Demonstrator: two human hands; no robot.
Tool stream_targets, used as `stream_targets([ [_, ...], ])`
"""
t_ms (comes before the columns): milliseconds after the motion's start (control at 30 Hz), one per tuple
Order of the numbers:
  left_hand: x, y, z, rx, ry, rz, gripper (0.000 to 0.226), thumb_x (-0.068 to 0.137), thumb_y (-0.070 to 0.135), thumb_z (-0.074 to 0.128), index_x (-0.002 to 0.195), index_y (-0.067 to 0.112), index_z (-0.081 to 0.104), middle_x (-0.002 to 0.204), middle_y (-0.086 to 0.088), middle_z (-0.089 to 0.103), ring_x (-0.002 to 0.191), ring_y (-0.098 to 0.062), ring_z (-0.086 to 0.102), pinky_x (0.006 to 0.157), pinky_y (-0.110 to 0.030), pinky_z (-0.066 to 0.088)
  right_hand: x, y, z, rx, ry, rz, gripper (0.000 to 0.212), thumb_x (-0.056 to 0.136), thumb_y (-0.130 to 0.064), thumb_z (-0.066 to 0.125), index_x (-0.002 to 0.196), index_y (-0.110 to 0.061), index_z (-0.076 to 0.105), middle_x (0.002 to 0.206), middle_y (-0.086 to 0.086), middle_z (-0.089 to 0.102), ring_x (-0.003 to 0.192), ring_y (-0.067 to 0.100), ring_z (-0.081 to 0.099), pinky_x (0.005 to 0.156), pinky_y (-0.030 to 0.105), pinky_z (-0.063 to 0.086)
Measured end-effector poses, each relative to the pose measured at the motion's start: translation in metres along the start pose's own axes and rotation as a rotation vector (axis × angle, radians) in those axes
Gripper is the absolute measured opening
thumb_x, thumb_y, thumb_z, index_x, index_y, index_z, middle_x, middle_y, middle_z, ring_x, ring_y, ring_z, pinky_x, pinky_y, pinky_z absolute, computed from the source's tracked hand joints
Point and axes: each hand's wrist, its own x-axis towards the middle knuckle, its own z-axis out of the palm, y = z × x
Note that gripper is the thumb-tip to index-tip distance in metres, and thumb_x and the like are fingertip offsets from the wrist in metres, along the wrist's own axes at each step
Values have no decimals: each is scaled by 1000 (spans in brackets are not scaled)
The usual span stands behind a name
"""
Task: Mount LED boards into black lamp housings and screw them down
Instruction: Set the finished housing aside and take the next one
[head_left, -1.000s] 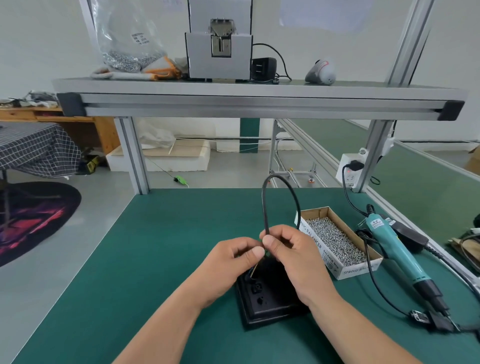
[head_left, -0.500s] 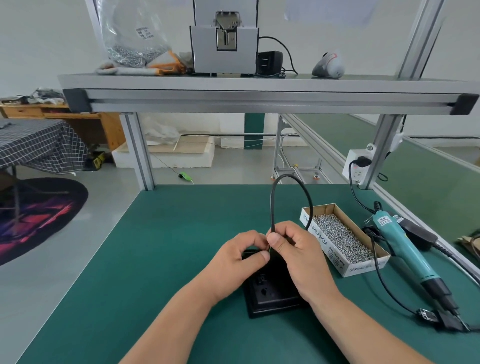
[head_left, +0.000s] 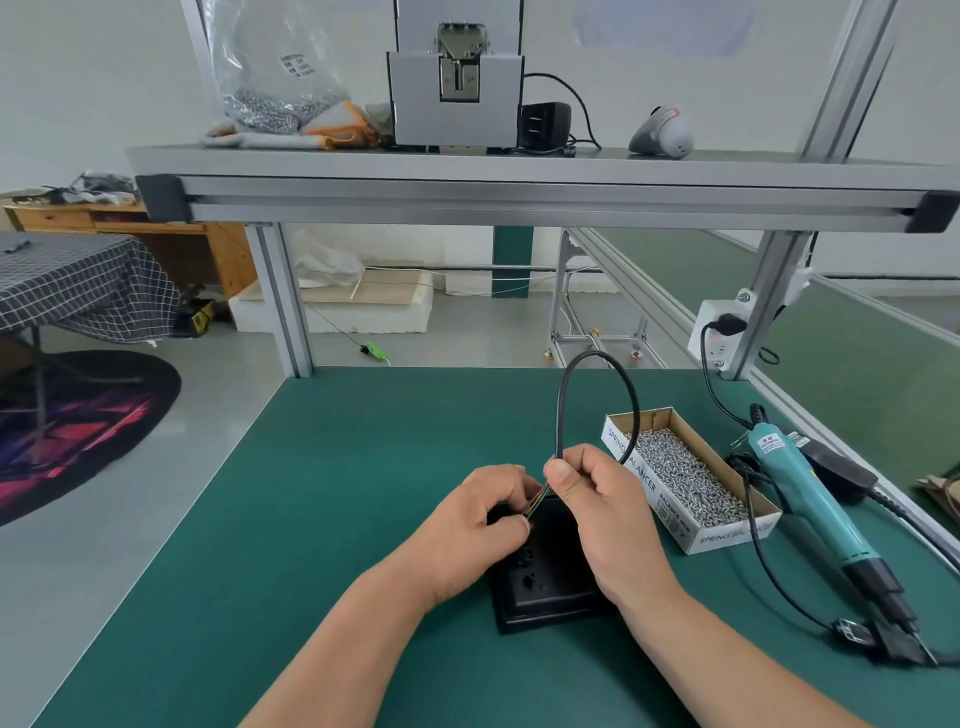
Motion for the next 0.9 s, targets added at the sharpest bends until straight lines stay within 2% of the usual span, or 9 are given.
stream_targets([
  [133,0,2,0,-15,-5,34,8,83,10,57,82,9,49,116,-5,69,116,-18,60,98,-41,48,0,0,0,-12,-15,-8,23,97,-37,63,81,-21,63,73,-11,60,72,7,53,71,29,46],
  [233,-2,3,0,-45,-23,7,6,85,12,58,85,8,54,121,1,70,120,-18,60,103,-42,47,-1,-1,0,3,-19,-17,22,97,-37,63,81,-22,63,72,-12,59,71,7,52,68,23,45],
  [300,-5,2,-3,-102,-41,-36,7,90,16,60,92,11,64,123,7,71,126,-17,59,110,-43,46,0,-3,-1,31,-23,-11,24,97,-38,64,79,-22,62,70,-13,55,69,8,49,66,23,44],
  [367,-8,4,-6,-169,-36,-78,21,96,24,56,107,19,73,126,11,72,129,-14,59,114,-39,43,2,-5,-1,60,-18,-12,25,98,-39,65,79,-22,62,68,-13,54,67,8,48,66,20,43],
  [467,-10,11,-10,-253,-12,-131,39,97,27,49,126,25,75,131,10,73,132,-9,60,113,-26,43,3,-4,-1,58,-13,-23,26,100,-36,65,79,-21,63,67,-15,54,66,7,48,65,16,42],
  [567,-10,12,-11,-263,-8,-146,38,98,28,50,124,25,78,132,8,73,133,-12,59,115,-27,41,3,-3,-1,52,-25,-30,25,100,-37,66,82,-20,65,69,-12,57,67,8,50,66,18,43],
  [733,-11,11,-11,-220,-29,-117,23,100,31,63,116,31,80,127,17,72,133,-3,56,103,-8,40,4,-3,0,48,-21,-24,23,99,-38,65,83,-21,66,70,-10,60,68,9,53,66,18,45],
  [833,-8,7,-11,-190,-54,-82,19,98,21,65,109,13,79,125,-3,72,128,-12,60,107,-17,44,2,-2,1,15,-8,-26,24,98,-40,64,82,-22,64,69,-10,59,67,8,52,65,20,45],
  [900,-6,8,-12,-182,-83,-81,19,95,17,64,103,3,74,125,-14,71,126,-5,60,109,-18,42,1,0,2,-4,0,-18,25,98,-40,62,82,-22,62,68,-10,59,66,9,52,64,20,44],
])
